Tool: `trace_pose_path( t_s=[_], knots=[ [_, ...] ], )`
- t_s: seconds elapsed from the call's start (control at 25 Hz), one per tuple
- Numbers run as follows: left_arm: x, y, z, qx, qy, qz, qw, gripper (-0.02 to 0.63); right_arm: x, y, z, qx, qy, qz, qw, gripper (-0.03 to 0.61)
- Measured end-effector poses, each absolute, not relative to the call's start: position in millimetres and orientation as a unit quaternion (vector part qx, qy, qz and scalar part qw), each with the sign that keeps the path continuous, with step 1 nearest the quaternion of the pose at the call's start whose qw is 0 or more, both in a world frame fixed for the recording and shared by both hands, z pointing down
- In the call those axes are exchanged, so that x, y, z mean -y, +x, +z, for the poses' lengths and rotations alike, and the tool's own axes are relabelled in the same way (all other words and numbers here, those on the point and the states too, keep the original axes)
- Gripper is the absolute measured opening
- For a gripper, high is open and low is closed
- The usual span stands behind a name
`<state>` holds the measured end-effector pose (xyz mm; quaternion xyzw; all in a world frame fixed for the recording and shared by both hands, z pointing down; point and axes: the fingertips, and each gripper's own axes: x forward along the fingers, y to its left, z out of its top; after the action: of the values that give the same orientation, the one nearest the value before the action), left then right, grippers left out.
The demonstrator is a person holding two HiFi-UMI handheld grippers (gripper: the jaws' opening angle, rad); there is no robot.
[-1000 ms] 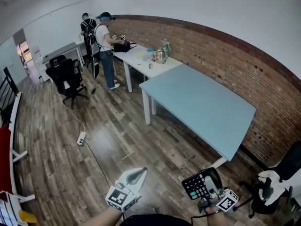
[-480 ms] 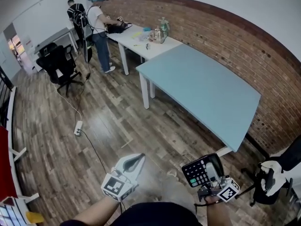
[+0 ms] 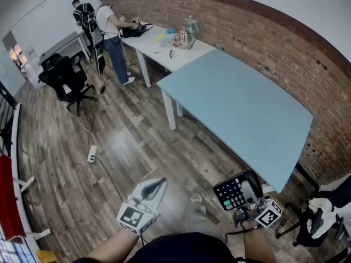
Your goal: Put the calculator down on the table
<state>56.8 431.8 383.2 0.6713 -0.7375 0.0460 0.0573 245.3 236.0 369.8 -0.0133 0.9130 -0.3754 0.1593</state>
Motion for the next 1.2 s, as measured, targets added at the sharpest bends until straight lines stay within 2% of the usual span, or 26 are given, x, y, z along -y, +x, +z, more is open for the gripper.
trace_pose_path(
  t_s=[0.6,1.2],
  knots=[
    [-305.5,-73.3,345.4,0.795,0.604,0.031,0.041,0.003,-81.4,94.5,345.5,-0.913,0.049,-0.377,0.148,0.132],
    [-225.5,-108.7,338.3,0.772,0.635,0.012,0.024,0.003,-9.9,58.0,349.1,-0.912,0.018,-0.374,0.167,0.132]
  ],
)
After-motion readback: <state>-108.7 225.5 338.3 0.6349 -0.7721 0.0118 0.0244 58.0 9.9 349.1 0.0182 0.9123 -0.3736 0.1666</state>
